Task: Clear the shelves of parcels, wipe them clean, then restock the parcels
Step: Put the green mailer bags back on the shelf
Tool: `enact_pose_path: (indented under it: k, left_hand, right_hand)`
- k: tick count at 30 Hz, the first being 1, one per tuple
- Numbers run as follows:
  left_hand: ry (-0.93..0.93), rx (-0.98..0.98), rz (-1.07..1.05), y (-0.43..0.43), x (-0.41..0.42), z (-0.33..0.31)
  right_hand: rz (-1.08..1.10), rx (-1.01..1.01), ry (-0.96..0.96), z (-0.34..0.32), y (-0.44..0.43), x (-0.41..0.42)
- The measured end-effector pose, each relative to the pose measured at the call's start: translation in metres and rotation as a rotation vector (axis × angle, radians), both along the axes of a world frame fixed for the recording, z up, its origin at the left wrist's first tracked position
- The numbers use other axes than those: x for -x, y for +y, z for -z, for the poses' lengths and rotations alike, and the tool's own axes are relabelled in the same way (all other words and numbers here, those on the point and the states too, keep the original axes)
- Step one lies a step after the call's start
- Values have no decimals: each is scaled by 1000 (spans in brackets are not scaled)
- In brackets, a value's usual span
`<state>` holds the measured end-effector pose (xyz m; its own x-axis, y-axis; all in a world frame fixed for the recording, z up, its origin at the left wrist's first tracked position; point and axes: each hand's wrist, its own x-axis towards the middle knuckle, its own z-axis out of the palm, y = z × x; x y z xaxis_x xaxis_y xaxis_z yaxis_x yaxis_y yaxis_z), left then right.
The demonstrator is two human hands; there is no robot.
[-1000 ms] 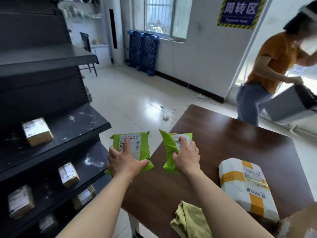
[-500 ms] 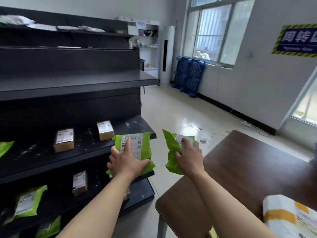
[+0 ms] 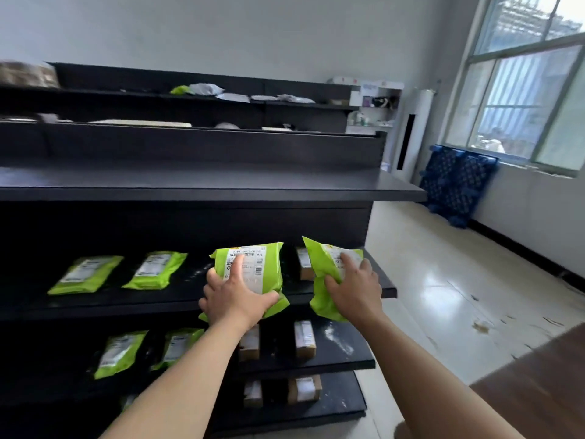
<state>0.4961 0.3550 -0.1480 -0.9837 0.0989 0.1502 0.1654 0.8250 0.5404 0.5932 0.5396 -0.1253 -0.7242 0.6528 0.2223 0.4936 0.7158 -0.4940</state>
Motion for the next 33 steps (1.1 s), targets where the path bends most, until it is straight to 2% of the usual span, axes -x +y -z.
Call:
enact_pose_path:
  k: [11, 19, 25, 33]
  left_hand:
    - [54, -2, -230, -203, 102, -43]
    - [77, -19, -338, -305, 145, -62]
    - [94, -32, -396, -349, 179, -80]
    - [158, -41, -436, -365, 247, -116]
  right_hand:
    - [-206, -6, 103, -39, -180, 138]
    - [-315, 9, 161, -62, -274, 207]
    - [-374, -31, 202, -89, -314, 255]
    - [-421, -112, 266, -130, -333, 333]
